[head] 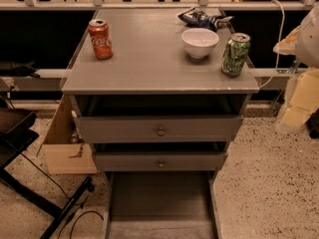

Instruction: Close bottom drawer

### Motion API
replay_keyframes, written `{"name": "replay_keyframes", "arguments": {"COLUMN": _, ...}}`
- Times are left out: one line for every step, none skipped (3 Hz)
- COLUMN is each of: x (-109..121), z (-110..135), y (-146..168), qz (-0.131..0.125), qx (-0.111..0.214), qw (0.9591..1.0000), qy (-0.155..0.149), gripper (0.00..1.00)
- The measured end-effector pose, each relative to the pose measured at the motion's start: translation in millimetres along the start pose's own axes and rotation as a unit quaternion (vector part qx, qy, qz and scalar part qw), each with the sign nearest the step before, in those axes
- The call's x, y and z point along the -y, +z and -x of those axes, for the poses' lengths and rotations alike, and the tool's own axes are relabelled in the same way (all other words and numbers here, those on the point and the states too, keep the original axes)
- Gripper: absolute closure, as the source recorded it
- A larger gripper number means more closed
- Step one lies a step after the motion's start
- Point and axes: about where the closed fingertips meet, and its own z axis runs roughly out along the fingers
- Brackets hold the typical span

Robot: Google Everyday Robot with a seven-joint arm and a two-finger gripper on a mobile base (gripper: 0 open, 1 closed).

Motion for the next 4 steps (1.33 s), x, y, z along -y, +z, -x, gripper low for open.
{"name": "replay_keyframes", "arguments": {"x": -0.1, "z": 0.0, "y": 0.1, "qz": 0.000, "qx": 0.000, "qw": 1.0000, "qy": 0.000, "gripper": 0.00}}
{"name": "replay_keyframes", "arguments": {"x": -14.5, "z": -8.0, "y": 24.4, "qz": 0.008, "qx": 0.010, "qw": 0.9999, "qy": 0.008, "gripper": 0.00}}
{"name": "replay_keyframes", "arguments": {"x": -52.1, "z": -42.2, "y": 96.3, "qz": 0.029, "qx": 0.039, "qw": 0.9977, "qy": 0.047, "gripper": 0.00}}
{"name": "replay_keyframes", "arguments": {"x": -86.1, "z": -79.8, "y": 172.2, "qz": 0.053, "qx": 0.050, "qw": 0.9942, "qy": 0.079, "gripper": 0.00}}
